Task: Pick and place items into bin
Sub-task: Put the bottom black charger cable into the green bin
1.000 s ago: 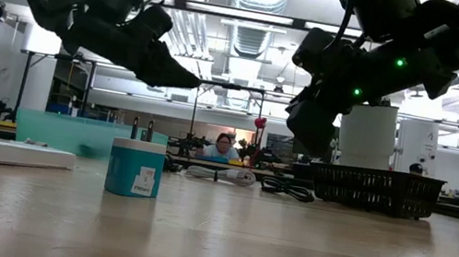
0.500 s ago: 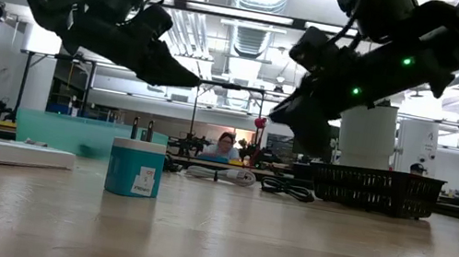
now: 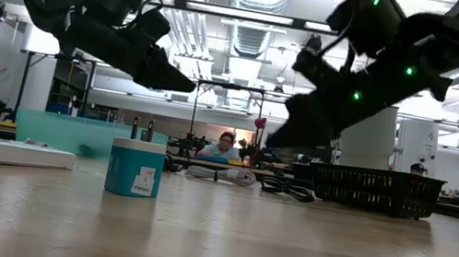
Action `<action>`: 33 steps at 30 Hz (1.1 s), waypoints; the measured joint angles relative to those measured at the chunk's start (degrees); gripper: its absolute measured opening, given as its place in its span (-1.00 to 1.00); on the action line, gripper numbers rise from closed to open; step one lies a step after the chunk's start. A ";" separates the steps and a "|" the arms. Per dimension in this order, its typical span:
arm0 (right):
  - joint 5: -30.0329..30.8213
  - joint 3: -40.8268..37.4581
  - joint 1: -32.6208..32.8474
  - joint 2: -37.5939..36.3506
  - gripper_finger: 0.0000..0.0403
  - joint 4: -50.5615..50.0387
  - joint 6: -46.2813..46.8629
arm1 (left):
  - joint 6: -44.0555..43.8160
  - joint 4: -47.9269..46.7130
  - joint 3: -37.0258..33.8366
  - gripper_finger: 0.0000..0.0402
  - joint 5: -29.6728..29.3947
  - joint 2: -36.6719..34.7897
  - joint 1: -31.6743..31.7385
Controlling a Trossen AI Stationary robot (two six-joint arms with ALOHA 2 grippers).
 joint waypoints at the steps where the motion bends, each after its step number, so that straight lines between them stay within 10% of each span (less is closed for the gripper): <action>1: -0.03 0.00 -0.06 0.00 -0.13 -1.46 1.20 | 0.00 0.03 0.00 -0.22 -0.07 0.00 0.00; 33: -10.51 0.00 0.07 0.15 0.02 -15.35 12.58 | 0.04 -0.01 -0.02 -0.22 -0.11 0.00 0.00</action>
